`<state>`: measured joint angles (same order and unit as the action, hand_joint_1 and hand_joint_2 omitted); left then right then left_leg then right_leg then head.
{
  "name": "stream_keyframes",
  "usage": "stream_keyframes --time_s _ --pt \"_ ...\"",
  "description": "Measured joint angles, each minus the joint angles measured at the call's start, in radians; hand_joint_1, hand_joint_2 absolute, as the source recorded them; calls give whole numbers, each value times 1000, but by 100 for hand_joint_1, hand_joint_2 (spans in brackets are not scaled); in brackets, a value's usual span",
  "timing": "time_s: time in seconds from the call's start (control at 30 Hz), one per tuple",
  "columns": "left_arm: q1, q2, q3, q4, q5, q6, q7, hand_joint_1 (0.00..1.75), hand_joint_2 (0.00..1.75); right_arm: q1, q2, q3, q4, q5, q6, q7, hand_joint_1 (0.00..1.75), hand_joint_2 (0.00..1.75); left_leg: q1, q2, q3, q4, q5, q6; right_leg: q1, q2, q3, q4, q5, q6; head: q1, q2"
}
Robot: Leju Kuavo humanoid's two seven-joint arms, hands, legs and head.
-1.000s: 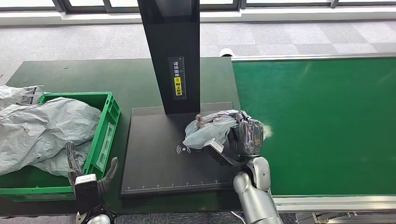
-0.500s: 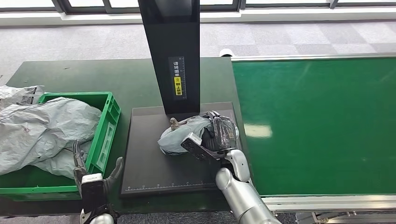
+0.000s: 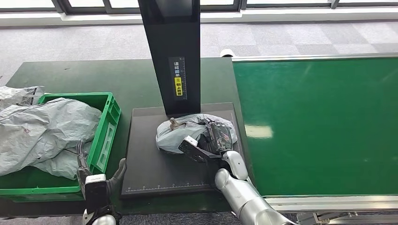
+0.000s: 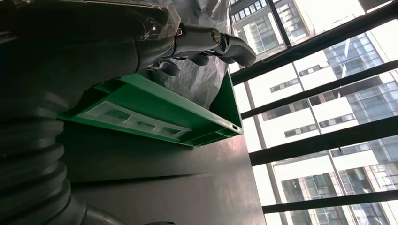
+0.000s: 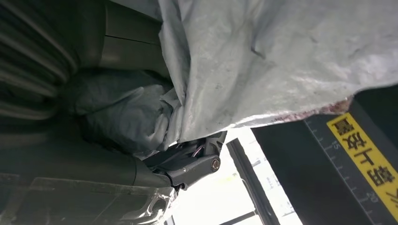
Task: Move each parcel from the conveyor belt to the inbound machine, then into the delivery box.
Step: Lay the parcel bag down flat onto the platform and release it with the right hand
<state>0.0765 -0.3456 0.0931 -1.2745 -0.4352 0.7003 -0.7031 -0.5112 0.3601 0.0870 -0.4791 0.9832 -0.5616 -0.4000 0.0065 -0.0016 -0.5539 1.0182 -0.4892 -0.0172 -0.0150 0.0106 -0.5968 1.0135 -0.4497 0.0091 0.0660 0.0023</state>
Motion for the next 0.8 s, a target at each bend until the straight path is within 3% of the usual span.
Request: stream_keyframes --time_s 0.1,0.23,0.4,0.53,0.63,0.8 --pt "0 0 0 2 -1 0 0 0 175 -1 0 1 13 -4 7 5 0 0 0 0 0 0 0 0 0 0 0 0 0 0 0 0" --pt "0 0 0 3 -3 0 0 0 175 -2 0 1 24 -41 78 -21 0 0 0 0 0 0 0 0 0 0 0 0 0 0 0 0" --pt "0 0 0 4 -6 0 0 0 175 -5 0 1 29 -131 263 -127 0 0 0 1 0 0 0 0 0 0 0 0 0 0 0 0" --pt "-1 0 0 8 -7 0 0 0 175 -4 -2 -1 31 -191 358 -202 0 0 0 1 0 0 0 0 0 1 -1 0 0 0 0 0" --pt "-1 0 0 10 -7 0 0 0 175 -2 -8 -2 27 -213 370 -249 0 0 0 1 0 0 0 0 0 1 -1 0 0 0 0 0" --pt "-1 1 0 10 -7 0 0 0 175 15 -22 -2 -10 -224 306 -279 0 0 0 1 0 0 0 0 0 1 0 0 0 0 0 0"
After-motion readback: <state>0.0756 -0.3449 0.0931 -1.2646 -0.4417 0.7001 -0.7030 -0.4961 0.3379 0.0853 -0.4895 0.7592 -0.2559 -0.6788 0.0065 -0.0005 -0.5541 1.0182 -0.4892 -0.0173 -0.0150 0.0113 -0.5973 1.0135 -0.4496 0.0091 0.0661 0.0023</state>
